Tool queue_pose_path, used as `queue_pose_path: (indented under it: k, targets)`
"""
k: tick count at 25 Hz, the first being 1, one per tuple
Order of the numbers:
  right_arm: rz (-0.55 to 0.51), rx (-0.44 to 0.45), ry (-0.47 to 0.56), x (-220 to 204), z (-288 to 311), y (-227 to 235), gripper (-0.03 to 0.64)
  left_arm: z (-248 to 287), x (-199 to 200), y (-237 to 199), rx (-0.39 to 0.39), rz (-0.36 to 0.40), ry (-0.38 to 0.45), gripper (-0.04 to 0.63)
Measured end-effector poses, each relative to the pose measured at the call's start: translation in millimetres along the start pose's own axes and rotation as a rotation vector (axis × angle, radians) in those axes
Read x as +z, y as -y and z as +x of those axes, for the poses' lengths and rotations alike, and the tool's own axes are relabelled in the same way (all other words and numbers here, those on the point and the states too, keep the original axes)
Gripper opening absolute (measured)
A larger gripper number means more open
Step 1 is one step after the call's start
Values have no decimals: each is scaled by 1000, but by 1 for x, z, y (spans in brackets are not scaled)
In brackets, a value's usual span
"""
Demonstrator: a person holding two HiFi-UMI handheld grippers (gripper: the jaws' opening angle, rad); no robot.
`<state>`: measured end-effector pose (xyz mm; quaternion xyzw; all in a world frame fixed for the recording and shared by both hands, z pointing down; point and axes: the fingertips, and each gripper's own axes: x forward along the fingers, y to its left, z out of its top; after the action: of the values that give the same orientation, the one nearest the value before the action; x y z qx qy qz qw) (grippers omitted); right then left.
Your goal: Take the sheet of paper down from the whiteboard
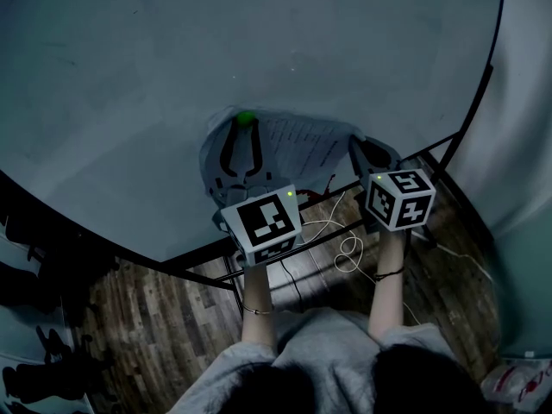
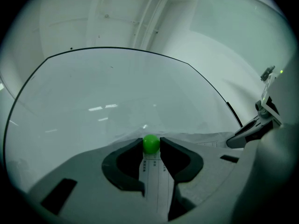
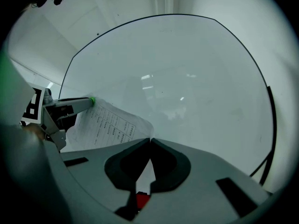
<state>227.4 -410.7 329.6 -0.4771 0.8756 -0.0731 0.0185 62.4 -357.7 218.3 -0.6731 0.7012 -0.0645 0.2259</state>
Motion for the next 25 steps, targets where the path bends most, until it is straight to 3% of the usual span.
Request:
queue_pose_path:
  k: [25]
  targets:
    - [83, -163, -24, -12, -32, 45, -2, -7, -4, -6, 7, -31, -4, 118]
